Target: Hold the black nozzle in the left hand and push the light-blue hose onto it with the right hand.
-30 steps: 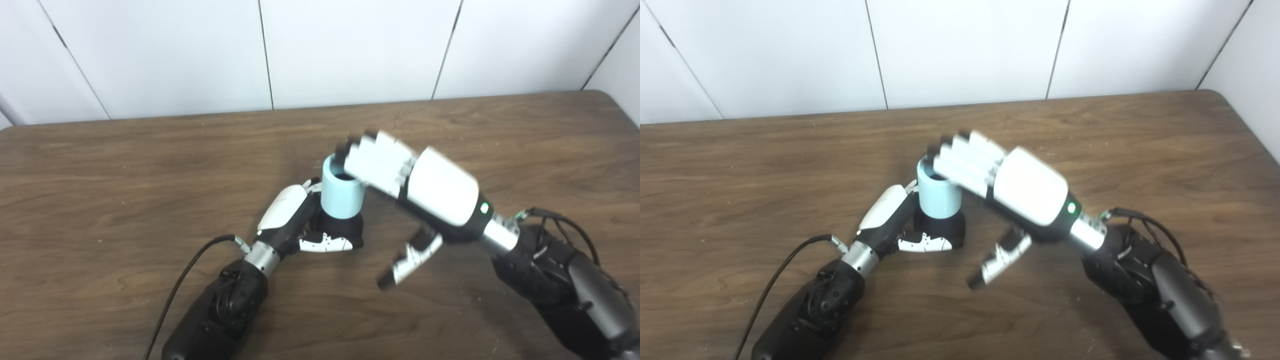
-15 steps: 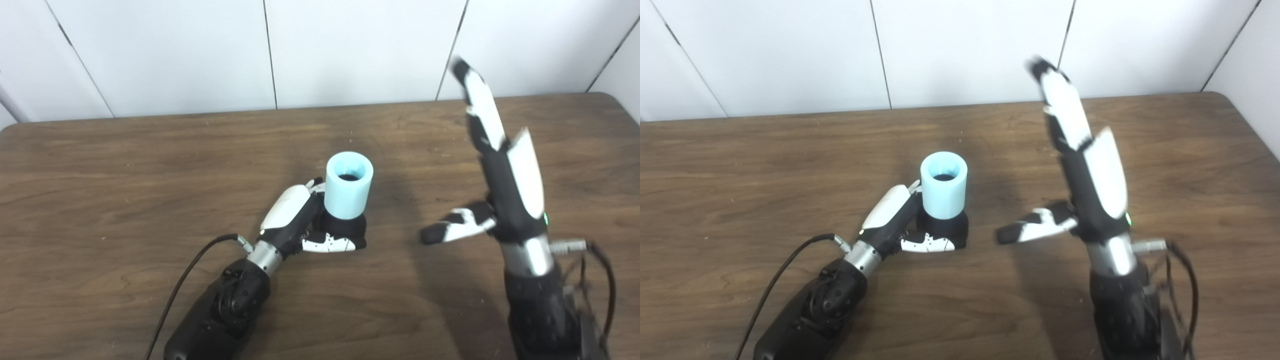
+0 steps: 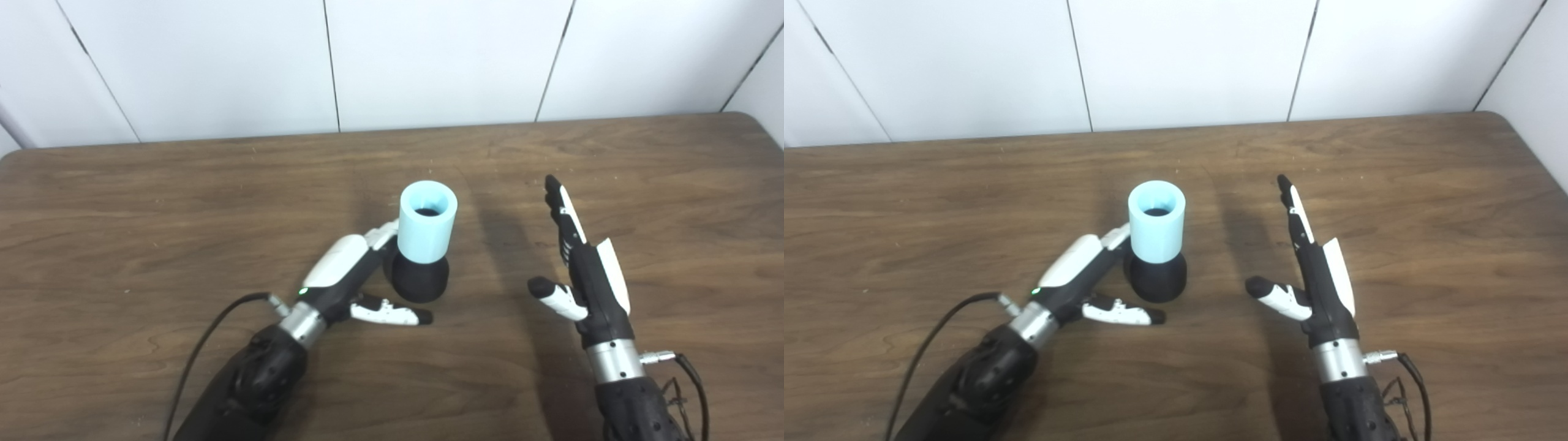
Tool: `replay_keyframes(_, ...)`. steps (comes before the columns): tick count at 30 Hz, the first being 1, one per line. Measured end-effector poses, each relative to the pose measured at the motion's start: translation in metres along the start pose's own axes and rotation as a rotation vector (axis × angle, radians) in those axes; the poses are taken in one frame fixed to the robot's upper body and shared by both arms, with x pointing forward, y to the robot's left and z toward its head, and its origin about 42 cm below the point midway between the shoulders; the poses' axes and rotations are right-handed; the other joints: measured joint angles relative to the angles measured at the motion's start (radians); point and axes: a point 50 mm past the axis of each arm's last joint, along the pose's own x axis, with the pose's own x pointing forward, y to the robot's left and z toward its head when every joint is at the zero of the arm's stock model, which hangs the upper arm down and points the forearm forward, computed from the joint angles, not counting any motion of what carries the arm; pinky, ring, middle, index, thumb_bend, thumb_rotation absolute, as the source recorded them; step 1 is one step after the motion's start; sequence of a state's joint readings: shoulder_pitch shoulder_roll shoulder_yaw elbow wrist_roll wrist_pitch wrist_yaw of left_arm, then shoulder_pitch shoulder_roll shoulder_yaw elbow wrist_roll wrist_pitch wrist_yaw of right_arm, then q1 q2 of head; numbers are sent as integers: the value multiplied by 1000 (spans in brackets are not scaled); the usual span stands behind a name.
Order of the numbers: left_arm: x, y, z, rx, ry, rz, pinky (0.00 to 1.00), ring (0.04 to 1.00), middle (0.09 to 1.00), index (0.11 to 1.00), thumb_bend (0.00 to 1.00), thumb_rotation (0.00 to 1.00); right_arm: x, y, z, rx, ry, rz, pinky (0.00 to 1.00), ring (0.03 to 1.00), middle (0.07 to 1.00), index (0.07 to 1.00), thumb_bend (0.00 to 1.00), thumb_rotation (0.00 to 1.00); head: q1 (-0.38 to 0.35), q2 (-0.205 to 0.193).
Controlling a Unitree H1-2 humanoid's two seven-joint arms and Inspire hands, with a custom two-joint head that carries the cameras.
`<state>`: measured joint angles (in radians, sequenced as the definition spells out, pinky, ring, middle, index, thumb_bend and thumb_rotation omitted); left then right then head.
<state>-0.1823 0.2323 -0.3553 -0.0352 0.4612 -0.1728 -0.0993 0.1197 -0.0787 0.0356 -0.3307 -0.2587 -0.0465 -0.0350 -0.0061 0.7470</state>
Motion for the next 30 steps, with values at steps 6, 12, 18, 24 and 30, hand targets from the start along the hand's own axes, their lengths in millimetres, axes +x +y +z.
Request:
replay_keyframes(6, -13, 67, 36, -170, -87, 203, 1000, 1000, 1000, 1000, 1000, 639, 0, 2, -2, 5, 4, 4, 1000, 1000, 1000, 1000, 986, 1000, 17, -14)
replay_keyframes(12, -50, 61, 61, -322, -58, 295, 955, 1000, 1000, 1000, 1000, 687, -1, 3, -3, 81, 20, 6, 1000, 1000, 1000, 1000, 975, 1000, 26, -20)
replay_keyframes(18, -83, 35, 52, -657, 71, 417, 993, 1000, 1000, 1000, 958, 733, -9, 15, 33, 451, 66, -28, 975, 993, 993, 1000, 941, 1000, 31, -24)
replay_keyframes(24, -82, 18, 35, -775, 164, 457, 1000, 1000, 1000, 1000, 903, 933, -8, 25, 13, 353, 75, 76, 1000, 1000, 1000, 1000, 944, 1000, 23, -37)
replay_keyframes(30, -76, 11, 38, -721, 175, 468, 1000, 1000, 1000, 1000, 901, 997, -7, 10, -2, 326, 67, 78, 1000, 1000, 1000, 1000, 928, 1000, 31, -49)
